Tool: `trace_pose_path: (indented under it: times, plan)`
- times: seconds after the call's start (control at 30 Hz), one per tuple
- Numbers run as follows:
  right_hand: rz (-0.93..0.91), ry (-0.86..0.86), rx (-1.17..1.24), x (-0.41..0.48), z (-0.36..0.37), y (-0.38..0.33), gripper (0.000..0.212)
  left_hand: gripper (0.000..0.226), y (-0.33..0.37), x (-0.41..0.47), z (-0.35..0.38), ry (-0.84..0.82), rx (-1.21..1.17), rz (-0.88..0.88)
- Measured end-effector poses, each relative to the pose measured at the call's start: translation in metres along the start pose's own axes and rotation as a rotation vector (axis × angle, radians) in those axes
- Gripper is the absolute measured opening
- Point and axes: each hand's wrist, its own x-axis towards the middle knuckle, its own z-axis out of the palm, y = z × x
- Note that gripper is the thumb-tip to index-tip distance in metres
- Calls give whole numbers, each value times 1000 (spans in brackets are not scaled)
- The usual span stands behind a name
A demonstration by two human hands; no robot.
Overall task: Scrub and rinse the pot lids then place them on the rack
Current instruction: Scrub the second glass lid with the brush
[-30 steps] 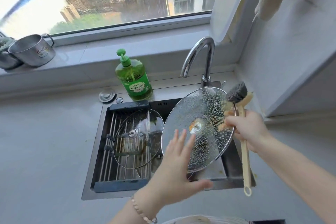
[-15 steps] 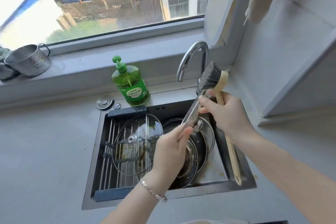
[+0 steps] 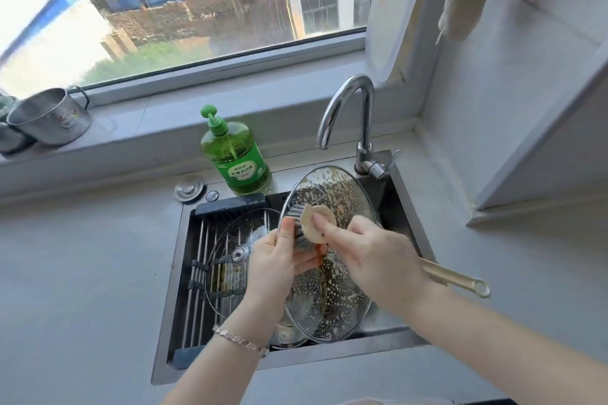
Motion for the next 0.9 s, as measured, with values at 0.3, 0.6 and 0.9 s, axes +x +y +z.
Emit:
trace_pose_path:
  times: [0.3,0.6,0.9]
  plan:
    - [109,-22,150,9,-12,-5,43,32,7,-8,-9,-74,36,44]
    - [118,-82,238,9,-11,-9,44,31,11,-9,-7,7,27,66]
    - [433,-74,181,-1,-31,32,38,29,18,-9,-9,208,-11,139]
